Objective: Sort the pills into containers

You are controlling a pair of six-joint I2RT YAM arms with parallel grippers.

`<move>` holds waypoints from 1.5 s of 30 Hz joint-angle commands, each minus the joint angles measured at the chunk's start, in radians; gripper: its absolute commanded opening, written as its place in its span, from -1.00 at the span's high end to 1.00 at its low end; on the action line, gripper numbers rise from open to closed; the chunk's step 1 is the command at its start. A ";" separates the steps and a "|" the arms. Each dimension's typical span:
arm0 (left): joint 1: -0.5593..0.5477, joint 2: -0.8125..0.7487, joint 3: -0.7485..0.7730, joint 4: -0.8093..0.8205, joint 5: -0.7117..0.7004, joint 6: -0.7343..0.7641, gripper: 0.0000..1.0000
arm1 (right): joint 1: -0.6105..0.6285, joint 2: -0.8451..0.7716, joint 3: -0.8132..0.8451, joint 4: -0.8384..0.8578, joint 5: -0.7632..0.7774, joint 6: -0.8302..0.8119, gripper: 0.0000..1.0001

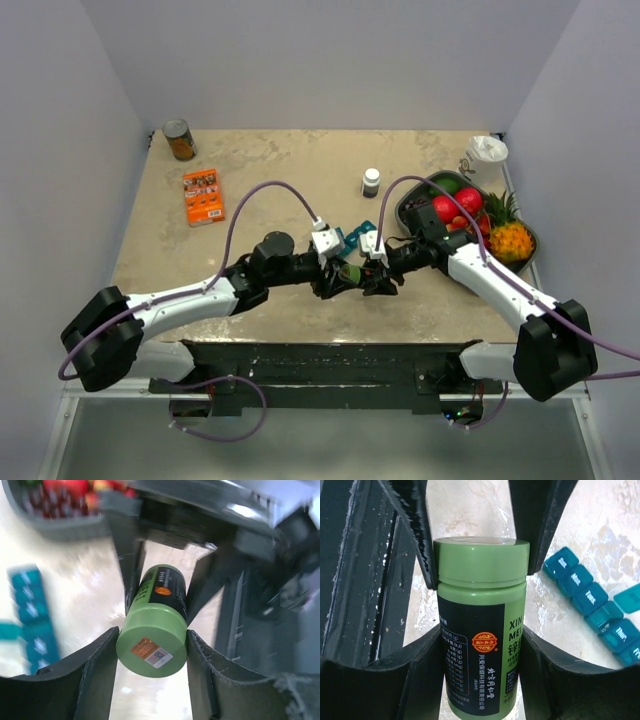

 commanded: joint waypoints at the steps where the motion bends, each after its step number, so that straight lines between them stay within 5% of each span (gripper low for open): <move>1: 0.013 0.055 0.118 -0.183 -0.055 -0.613 1.00 | 0.001 -0.029 -0.001 0.070 -0.025 0.029 1.00; 4: -0.006 0.013 0.033 -0.115 -0.086 -1.139 1.00 | 0.001 -0.026 -0.002 0.080 -0.021 0.038 1.00; 6: -0.042 -0.020 0.015 -0.098 -0.111 -1.295 1.00 | 0.003 -0.023 -0.002 0.081 -0.022 0.038 1.00; 8: -0.044 -0.036 0.042 -0.126 -0.121 -1.292 0.75 | 0.001 -0.023 -0.002 0.080 -0.021 0.041 1.00; 12: -0.036 -0.070 0.056 -0.111 -0.081 -1.134 -0.84 | 0.000 -0.034 0.001 0.075 -0.022 0.043 1.00; 13: -0.035 -0.079 0.052 -0.093 -0.067 -1.093 -0.99 | -0.002 -0.034 0.001 0.075 -0.022 0.043 1.00; 26: -0.013 -0.438 -0.097 -0.344 -0.056 -0.214 -0.99 | -0.005 -0.038 0.002 0.060 -0.036 0.025 1.00; 32: -0.013 -0.473 -0.154 -0.177 -0.007 0.201 -0.99 | -0.005 -0.038 0.002 0.041 -0.053 -0.002 1.00; 38: -0.013 -0.274 -0.087 -0.010 0.040 0.395 -0.99 | -0.006 -0.040 0.001 0.031 -0.064 -0.022 1.00; 45: -0.015 -0.110 -0.010 0.052 0.062 0.434 -0.97 | -0.006 -0.040 -0.001 0.024 -0.067 -0.031 1.00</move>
